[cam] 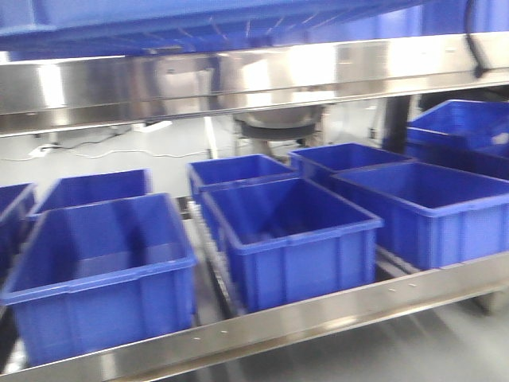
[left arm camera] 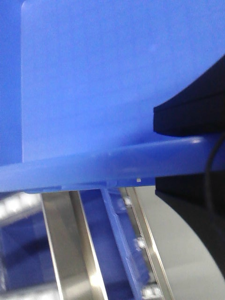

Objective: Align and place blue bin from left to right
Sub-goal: 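Hold the bin with both grippers while the base turns away from the rack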

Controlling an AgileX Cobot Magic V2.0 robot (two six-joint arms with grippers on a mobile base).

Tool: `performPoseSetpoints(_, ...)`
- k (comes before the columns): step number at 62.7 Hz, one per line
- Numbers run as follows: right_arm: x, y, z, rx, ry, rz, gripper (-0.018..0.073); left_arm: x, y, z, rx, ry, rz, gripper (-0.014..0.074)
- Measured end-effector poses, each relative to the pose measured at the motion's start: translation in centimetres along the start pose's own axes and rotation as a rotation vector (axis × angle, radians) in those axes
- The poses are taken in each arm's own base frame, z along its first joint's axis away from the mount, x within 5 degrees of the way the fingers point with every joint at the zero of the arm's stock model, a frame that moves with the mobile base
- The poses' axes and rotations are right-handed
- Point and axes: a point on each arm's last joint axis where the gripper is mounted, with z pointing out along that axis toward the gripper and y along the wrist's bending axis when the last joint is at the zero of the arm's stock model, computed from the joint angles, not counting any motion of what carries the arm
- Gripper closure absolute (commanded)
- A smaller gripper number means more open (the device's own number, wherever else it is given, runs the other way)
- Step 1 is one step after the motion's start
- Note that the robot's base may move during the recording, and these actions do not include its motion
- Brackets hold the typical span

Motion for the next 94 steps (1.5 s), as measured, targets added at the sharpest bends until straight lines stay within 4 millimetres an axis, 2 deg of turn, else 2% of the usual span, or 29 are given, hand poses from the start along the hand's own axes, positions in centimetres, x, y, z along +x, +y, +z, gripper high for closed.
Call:
performPoseSetpoints(19, -0.1, 0.0, 0.0, 0.002, -0.009, -0.003, 0.0634, -1.1, -0.1, -0.1, 0.011, -0.125, 0.018, 0.0595)
performPoseSetpoints(94, -0.1, 0.0, 0.0, 0.0, -0.011, -0.005, 0.0634, -1.0, 0.0, -0.1, 0.005, -0.104, 0.016, 0.0595)
